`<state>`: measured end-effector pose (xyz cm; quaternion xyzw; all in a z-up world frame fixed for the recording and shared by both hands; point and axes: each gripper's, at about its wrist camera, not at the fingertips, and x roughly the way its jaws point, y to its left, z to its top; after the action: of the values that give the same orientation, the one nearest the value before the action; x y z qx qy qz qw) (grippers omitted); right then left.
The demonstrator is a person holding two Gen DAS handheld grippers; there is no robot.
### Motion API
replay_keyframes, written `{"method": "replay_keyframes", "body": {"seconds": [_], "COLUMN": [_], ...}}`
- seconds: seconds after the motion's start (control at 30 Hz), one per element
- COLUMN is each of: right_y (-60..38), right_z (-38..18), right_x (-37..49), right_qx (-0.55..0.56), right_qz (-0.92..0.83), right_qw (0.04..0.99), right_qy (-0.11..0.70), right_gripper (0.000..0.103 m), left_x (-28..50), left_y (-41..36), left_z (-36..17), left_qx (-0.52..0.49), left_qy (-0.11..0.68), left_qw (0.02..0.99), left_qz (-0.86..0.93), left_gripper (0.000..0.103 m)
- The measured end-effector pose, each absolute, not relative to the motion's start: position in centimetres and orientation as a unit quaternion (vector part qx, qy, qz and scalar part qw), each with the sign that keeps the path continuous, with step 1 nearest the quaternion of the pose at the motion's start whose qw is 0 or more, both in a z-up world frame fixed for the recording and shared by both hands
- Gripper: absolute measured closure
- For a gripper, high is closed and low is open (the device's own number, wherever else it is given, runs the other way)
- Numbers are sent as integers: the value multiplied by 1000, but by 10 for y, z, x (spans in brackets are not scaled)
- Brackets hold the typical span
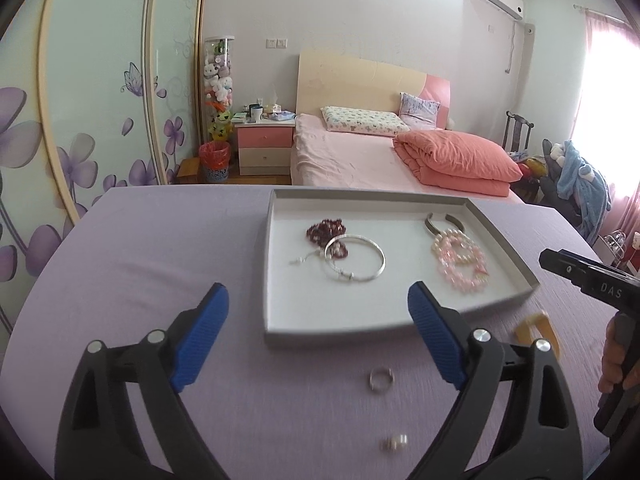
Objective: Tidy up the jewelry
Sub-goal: 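Grasp the yellow strap watch with the right gripper while the left grasps a pearl drop earring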
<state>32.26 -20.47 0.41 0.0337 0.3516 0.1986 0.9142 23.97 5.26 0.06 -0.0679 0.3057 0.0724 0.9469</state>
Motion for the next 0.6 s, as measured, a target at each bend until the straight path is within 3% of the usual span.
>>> {"method": "replay_keyframes", "body": {"seconds": [0.23, 0.43, 0.6], "right_y": [-217, -221, -219], "right_z": [0, -13, -28], "right_x": [289, 269, 268], "right_qx": [36, 24, 2], "right_qz": [199, 192, 175], "right_qw": [918, 919, 918], "right_qy": [341, 343, 356], "right_gripper": [23, 7, 4], "left_x": [197, 176, 169], "left_y": [38, 23, 17], "left_z": [0, -13, -24], "left_qx": [-55, -37, -40], "left_qy": [289, 295, 308], "left_qw": [954, 953, 950], "left_qz": [63, 51, 43], "left_gripper": [2, 2, 2]}}
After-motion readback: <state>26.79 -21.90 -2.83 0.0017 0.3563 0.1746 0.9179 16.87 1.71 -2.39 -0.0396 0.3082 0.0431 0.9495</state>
